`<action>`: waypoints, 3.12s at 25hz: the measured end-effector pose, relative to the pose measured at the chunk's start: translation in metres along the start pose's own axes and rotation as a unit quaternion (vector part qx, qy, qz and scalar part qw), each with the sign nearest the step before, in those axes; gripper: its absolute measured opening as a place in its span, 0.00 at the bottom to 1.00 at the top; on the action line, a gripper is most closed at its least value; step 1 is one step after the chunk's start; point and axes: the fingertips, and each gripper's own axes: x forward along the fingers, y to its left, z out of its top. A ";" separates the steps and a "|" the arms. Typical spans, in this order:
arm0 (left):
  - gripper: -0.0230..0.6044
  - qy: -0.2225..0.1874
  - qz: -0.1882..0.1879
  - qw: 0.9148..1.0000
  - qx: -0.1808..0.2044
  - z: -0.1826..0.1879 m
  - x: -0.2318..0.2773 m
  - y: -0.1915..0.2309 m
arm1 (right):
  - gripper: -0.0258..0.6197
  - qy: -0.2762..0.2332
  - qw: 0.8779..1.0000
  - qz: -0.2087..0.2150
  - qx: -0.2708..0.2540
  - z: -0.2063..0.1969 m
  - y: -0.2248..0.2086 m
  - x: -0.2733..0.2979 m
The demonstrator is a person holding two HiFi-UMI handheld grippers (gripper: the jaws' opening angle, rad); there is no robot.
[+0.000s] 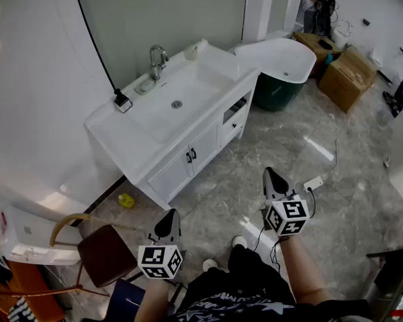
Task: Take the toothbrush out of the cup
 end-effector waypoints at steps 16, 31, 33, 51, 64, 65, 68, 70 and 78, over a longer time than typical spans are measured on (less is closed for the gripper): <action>0.06 -0.016 0.044 0.999 0.021 0.033 0.096 -0.078 | 0.06 -0.016 0.998 0.065 0.013 0.014 -0.101 0.058; 0.06 -0.007 0.084 0.996 0.011 0.035 0.139 -0.052 | 0.52 0.012 0.991 0.133 0.029 0.001 -0.102 0.131; 0.06 -0.007 0.083 0.996 0.009 0.038 0.156 -0.040 | 0.52 0.019 0.991 0.130 0.024 -0.001 -0.104 0.149; 0.06 -0.008 0.056 0.998 -0.003 0.132 0.367 0.121 | 0.52 0.017 0.994 0.096 0.045 0.057 -0.101 0.408; 0.06 -0.010 0.054 0.999 -0.004 0.158 0.431 0.163 | 0.52 0.002 0.994 0.083 0.065 0.085 -0.117 0.493; 0.06 -0.010 0.058 0.998 -0.006 0.160 0.435 0.166 | 0.52 0.001 0.994 0.086 0.066 0.087 -0.119 0.502; 0.06 -0.011 0.080 0.997 -0.009 0.165 0.448 0.174 | 0.52 0.003 0.993 0.102 0.067 0.090 -0.124 0.533; 0.06 -0.013 0.099 0.995 -0.010 0.171 0.460 0.179 | 0.52 0.007 0.991 0.116 0.067 0.092 -0.129 0.560; 0.06 -0.007 0.186 0.982 -0.032 0.195 0.515 0.197 | 0.52 0.043 0.978 0.200 0.046 0.106 -0.133 0.683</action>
